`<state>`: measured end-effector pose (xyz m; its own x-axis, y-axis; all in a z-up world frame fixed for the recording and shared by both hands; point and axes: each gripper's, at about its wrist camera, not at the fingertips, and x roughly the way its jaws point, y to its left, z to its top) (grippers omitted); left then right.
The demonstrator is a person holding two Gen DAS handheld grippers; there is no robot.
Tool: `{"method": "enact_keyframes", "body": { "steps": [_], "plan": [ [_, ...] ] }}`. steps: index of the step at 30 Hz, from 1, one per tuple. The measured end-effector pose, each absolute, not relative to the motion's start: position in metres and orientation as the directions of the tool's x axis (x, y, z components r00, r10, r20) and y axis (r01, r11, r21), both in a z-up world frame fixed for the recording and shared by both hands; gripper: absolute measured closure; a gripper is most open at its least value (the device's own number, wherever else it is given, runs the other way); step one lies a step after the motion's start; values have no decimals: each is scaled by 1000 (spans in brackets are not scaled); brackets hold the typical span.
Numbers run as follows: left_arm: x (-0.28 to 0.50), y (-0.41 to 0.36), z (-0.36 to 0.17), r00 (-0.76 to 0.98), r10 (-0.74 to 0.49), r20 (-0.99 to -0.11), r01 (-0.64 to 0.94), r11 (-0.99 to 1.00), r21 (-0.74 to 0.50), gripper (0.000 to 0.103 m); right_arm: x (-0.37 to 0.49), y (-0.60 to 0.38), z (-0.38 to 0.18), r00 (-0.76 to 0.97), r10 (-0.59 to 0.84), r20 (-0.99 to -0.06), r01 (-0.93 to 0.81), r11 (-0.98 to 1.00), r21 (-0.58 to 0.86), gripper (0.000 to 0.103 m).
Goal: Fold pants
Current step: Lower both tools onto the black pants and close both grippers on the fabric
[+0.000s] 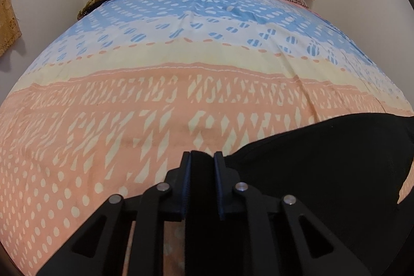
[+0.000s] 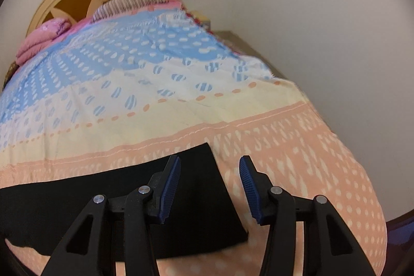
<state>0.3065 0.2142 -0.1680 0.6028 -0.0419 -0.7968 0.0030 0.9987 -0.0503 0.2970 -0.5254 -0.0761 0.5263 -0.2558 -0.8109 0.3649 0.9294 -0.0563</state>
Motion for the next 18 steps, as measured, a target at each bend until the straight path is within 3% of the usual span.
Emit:
{"method": "enact_keyframes", "body": {
  "steps": [5, 8, 14, 15, 16, 18],
  "plan": [
    [311, 211, -168, 600, -19, -800, -2, 1000, -26, 82, 321, -536, -99, 468, -231, -853, 356, 933, -57, 52],
    [313, 211, -168, 600, 1, -800, -18, 1000, -12, 76, 331, -538, -113, 436, -228, -871, 341, 937, -75, 42],
    [316, 209, -169, 594, -1, -805, 2, 1000, 0, 80, 339, -540, -126, 447, -207, -870, 311, 948, -66, 42],
    [317, 209, -169, 592, -11, -806, 14, 1000, -4, 83, 339, -541, -126, 453, -184, -873, 311, 950, -39, 50],
    [317, 207, -168, 591, -17, -807, 21, 1000, -5, 87, 341, -541, -125, 456, -169, -874, 308, 951, -23, 79],
    [319, 204, -165, 588, -12, -809, 30, 1000, 6, 89, 339, -536, -120, 463, -168, -870, 295, 955, -27, 88]
  ]
}}
